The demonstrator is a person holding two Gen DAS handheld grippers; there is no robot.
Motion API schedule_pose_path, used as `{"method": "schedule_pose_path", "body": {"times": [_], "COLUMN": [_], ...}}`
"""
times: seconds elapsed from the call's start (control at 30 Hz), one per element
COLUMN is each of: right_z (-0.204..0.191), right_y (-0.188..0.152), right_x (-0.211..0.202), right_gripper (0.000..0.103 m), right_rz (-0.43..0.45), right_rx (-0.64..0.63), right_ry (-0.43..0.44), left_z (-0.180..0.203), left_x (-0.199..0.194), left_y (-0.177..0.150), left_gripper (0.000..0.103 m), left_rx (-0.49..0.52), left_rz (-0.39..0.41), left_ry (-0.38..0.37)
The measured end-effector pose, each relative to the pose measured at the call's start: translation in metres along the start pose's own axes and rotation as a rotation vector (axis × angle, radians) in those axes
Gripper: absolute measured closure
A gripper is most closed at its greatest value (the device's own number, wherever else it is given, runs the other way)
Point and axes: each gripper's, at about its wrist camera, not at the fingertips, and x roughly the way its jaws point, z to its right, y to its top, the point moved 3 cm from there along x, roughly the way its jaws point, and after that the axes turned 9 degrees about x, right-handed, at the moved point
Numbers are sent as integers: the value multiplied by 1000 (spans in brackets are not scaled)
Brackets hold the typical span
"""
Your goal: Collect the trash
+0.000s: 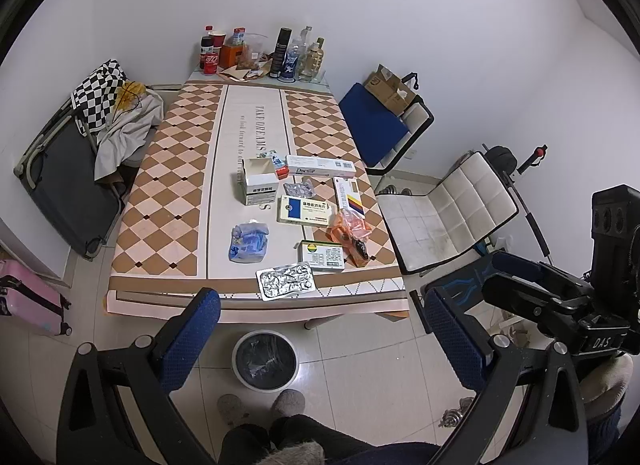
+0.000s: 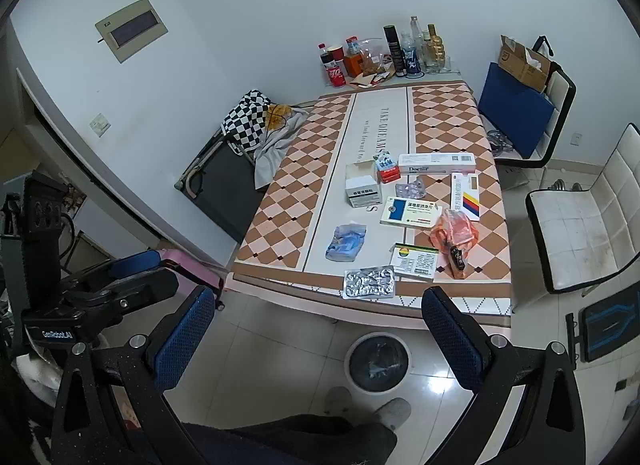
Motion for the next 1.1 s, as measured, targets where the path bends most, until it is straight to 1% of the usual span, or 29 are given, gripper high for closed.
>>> {"method": "schedule_pose_path", "body": {"times": [0.4,1.1], "right_z": [-4,-9], "right_y": [3,0], "right_x": [3,9], "right_gripper": [0,0], "right_rz": [-1,-3], "right_rx": [-7,-5], "right_ry": [9,16], "left_z": [-8,-10], "left_x": [-6,-7], "left_y": [2,3], "left_gripper": [0,0], "left_rx": [-5,-3], "left_rz": [4,3], "left_ry": [4,2]}}
